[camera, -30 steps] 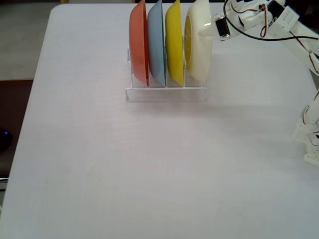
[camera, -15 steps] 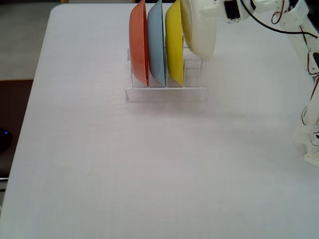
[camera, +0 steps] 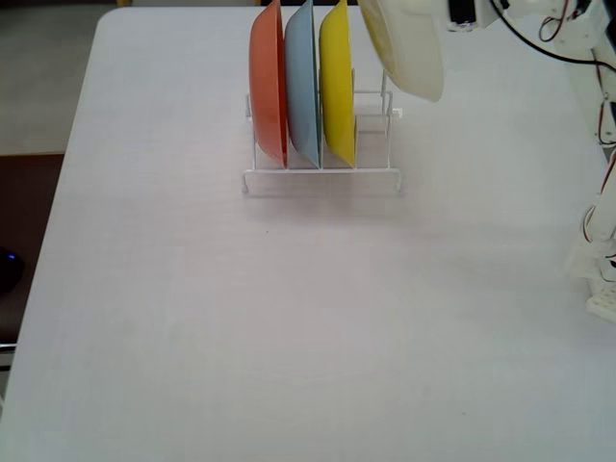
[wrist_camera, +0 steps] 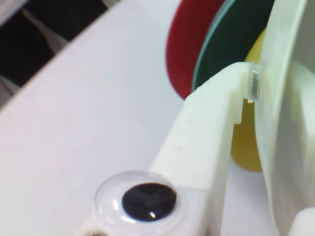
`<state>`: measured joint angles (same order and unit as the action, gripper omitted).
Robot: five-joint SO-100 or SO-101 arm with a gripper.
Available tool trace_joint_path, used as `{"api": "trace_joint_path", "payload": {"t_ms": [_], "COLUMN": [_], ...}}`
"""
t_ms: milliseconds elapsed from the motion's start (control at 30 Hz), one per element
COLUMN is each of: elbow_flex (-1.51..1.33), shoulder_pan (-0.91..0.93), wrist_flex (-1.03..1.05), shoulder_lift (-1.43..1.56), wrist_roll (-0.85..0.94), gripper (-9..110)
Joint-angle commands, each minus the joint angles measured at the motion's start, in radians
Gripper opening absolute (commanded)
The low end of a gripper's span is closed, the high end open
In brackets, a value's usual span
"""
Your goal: Please take one of the plates.
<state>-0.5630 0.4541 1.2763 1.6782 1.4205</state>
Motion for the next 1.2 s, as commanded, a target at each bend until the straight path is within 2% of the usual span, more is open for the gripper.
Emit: {"api": "trace_joint_path", "payload": {"t_ms": [0,333,633,1033,1167], "elbow_flex": [0.069,0.069,0.069,0.025,0.025], "shoulder_pan": [-0.011,-0.067,-0.244,-0.471,-0.525], "wrist_flex": [0.006,0.008,-0.025,-0.307,-0.407], "shoulder_lift": [0.127,0.222,0.256,0.213,0.167], "wrist_roll": [-0.031,-0.112,-0.336,-0.577,-0.606], "gripper": [-1,-1,-1,-1,-1]}}
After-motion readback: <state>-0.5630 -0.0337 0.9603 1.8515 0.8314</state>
